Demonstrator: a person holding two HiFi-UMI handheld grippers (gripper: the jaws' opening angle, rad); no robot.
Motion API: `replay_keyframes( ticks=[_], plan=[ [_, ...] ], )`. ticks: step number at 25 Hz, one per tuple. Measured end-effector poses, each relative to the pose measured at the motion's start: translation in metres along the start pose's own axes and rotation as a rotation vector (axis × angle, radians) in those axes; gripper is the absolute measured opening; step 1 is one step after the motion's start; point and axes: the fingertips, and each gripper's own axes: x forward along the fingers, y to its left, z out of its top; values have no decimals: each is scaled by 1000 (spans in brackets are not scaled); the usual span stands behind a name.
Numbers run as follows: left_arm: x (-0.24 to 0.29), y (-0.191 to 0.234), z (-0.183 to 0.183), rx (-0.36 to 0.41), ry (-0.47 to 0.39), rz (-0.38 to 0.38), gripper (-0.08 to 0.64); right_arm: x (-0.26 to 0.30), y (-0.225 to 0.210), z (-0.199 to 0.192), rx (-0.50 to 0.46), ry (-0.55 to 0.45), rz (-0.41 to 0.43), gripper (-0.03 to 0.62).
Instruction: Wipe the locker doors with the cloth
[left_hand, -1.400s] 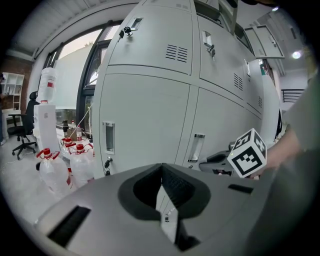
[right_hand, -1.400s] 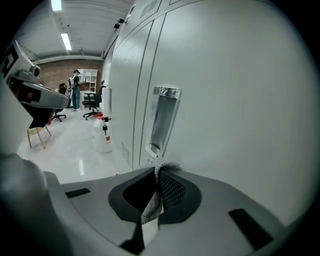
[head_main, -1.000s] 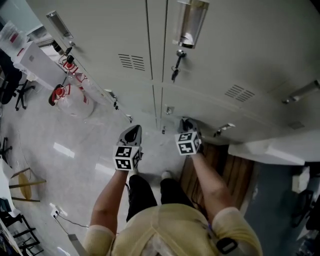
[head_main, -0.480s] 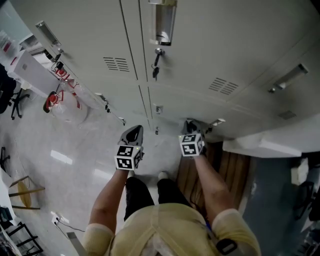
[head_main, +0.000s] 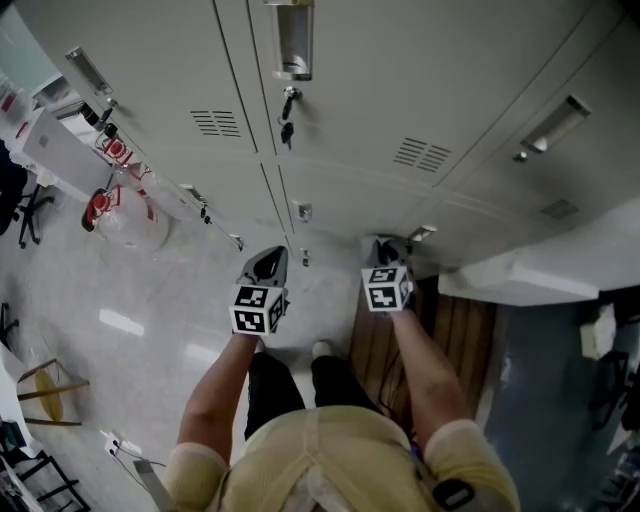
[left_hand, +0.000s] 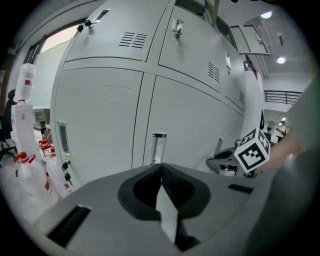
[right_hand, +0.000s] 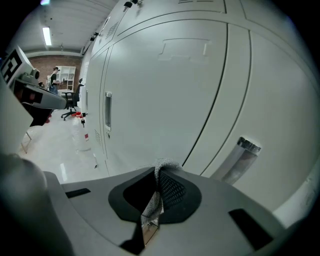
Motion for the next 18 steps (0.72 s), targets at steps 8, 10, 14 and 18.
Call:
replay_keyframes(
  ticks=[8,10,14,18],
  plan=[
    [-13,-23,8,-8,-17,-53,2,-38,-21,5,59,-40,-46,5],
    [-21,-25,13,-23,-31,-64,2,-52,-25,10,84,-59,-60,5],
    [-42,-12,24,-11,-45,-59,2,-81,-22,20,132,-99,-94,5],
    [-65,0,32,-5,-65,-56,2,-107,-10,28,140,-122,-110,5]
  ],
)
